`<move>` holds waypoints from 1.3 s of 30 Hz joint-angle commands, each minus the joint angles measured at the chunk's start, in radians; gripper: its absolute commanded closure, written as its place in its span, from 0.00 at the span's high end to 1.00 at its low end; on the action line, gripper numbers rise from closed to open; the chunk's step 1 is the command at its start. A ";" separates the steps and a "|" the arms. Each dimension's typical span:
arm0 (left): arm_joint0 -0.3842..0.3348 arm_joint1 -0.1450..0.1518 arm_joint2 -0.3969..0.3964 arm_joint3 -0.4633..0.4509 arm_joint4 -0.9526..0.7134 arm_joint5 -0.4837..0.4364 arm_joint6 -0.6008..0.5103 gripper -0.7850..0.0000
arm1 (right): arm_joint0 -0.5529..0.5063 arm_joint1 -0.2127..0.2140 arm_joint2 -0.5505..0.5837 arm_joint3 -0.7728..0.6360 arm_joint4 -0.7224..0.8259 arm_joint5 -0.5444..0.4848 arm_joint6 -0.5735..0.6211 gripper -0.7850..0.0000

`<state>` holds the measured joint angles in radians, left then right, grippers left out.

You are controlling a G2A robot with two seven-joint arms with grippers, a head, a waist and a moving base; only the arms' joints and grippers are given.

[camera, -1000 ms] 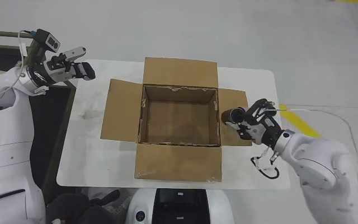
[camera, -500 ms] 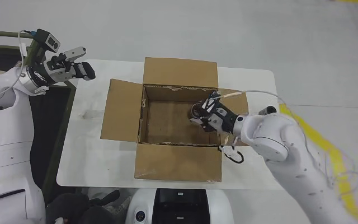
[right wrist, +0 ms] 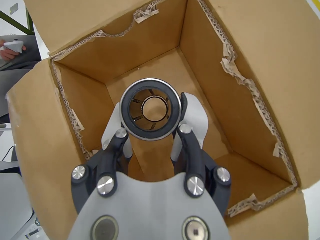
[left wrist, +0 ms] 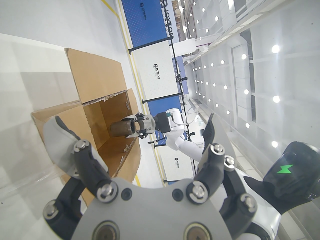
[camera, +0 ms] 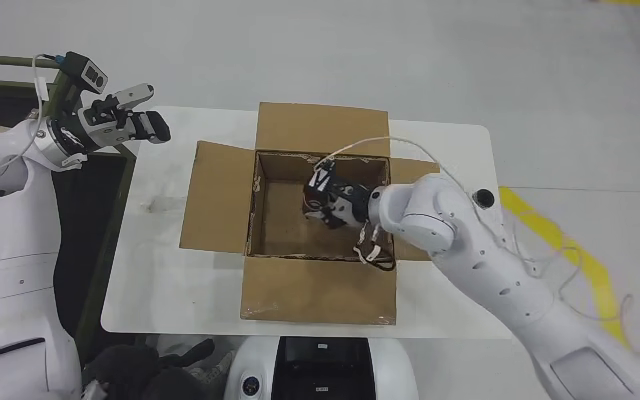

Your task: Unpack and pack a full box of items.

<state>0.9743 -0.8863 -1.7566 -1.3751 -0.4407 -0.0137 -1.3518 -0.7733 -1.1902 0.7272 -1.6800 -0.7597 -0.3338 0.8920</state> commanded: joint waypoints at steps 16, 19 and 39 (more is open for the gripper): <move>0.000 0.000 0.000 0.000 0.000 0.000 0.000 1.00 | 0.151 -0.118 -0.188 0.297 0.026 -0.034 -0.104 0.00; 0.000 0.000 0.000 0.000 0.000 0.000 0.000 1.00 | 0.166 -0.139 -0.209 0.345 0.036 -0.037 -0.120 0.00; 0.000 0.000 0.000 0.000 0.000 0.000 0.000 1.00 | 0.218 -0.255 -0.290 0.583 0.067 -0.057 -0.177 0.00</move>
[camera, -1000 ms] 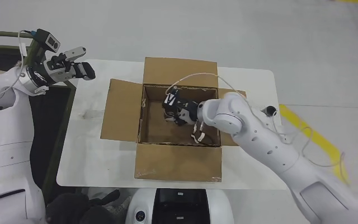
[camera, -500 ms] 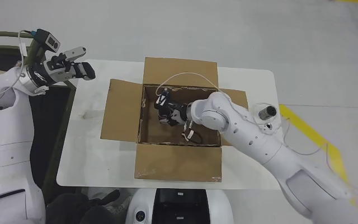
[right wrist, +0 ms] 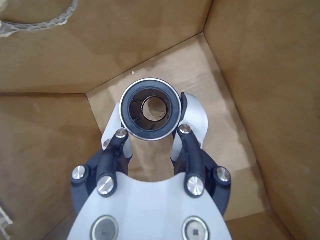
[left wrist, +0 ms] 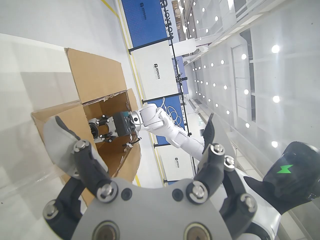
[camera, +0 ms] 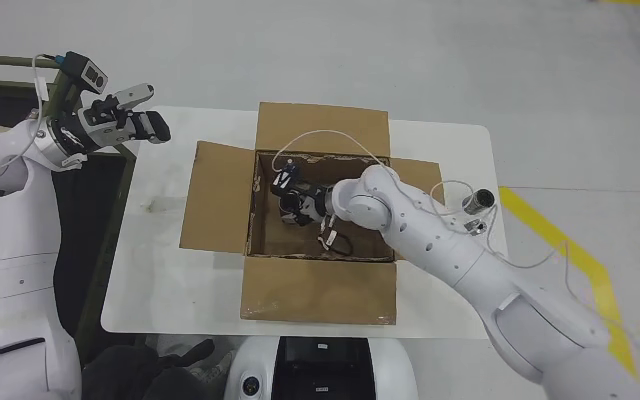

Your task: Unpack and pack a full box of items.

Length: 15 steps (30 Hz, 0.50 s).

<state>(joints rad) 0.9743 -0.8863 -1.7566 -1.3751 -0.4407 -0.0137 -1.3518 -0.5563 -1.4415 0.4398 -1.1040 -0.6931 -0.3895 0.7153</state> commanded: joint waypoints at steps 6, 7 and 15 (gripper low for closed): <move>0.000 0.000 0.000 0.000 0.000 0.000 0.000 1.00 | 0.006 -0.031 -0.015 0.056 -0.005 -0.004 -0.001 0.00; 0.000 0.000 0.000 0.000 0.000 0.000 0.000 1.00 | 0.007 -0.035 -0.016 0.063 -0.006 -0.004 -0.002 0.08; 0.000 0.000 0.000 0.000 0.000 0.000 0.000 1.00 | 0.012 -0.058 -0.013 0.097 -0.019 -0.007 -0.003 1.00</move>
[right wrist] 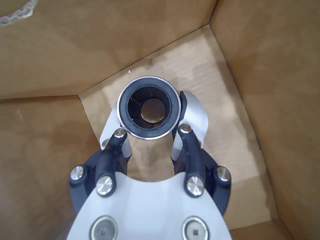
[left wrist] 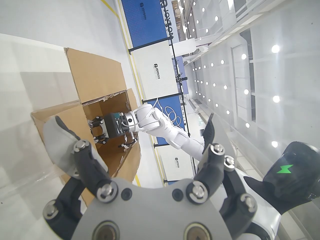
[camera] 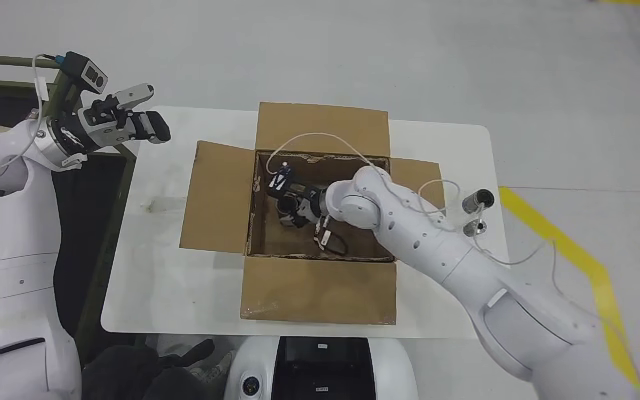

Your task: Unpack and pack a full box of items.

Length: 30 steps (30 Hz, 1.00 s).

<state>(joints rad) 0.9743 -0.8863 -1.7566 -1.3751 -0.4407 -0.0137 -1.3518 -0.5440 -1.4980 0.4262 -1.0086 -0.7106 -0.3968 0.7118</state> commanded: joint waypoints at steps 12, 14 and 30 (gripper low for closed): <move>0.000 0.000 0.000 0.000 0.000 0.000 0.000 1.00 | -0.017 0.005 0.056 -0.039 -0.023 -0.023 -0.003 1.00; 0.000 0.000 0.000 0.000 0.000 0.000 0.000 1.00 | -0.027 0.015 0.078 -0.072 -0.027 -0.029 0.001 1.00; 0.000 0.000 0.000 0.000 0.000 0.000 0.000 1.00 | -0.203 0.132 0.322 -0.496 -0.065 -0.037 0.163 1.00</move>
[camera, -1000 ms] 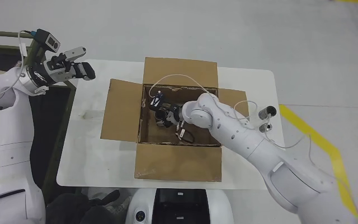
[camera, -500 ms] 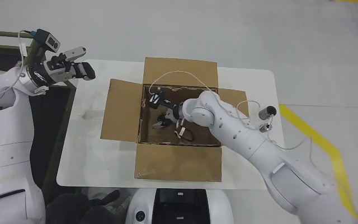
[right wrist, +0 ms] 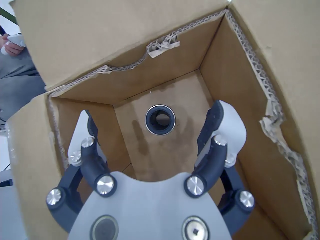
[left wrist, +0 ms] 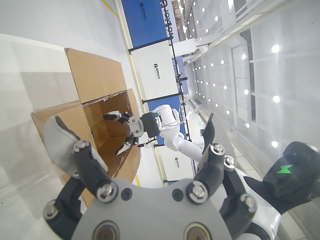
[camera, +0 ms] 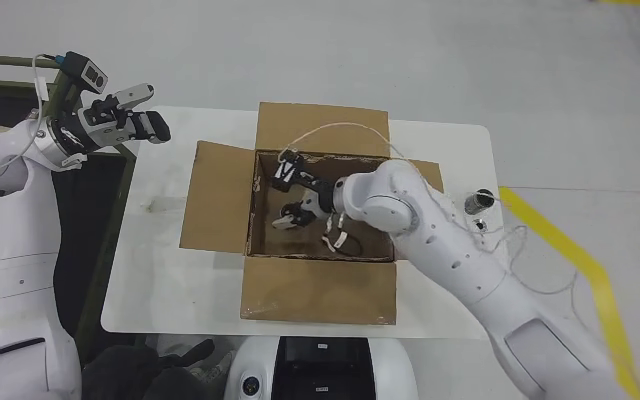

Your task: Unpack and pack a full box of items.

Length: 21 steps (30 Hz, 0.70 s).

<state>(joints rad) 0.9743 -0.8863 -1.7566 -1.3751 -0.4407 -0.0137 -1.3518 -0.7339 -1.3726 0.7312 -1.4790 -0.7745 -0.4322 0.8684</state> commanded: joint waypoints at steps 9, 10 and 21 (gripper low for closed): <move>0.000 0.000 0.000 0.000 0.000 0.000 0.000 1.00 | -0.180 0.077 0.232 -0.266 -0.028 -0.009 0.070 1.00; 0.000 0.000 0.000 0.000 0.000 0.000 0.000 1.00 | -0.205 0.085 0.261 -0.293 -0.028 -0.009 0.073 1.00; 0.000 0.000 0.000 0.000 0.000 0.000 0.000 1.00 | -0.433 0.149 0.556 -0.468 -0.029 -0.017 0.077 1.00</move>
<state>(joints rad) 0.9743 -0.8863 -1.7566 -1.3751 -0.4407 -0.0137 -1.3518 -1.1525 -1.2269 1.2637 -1.9437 -0.8046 -0.4501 0.9489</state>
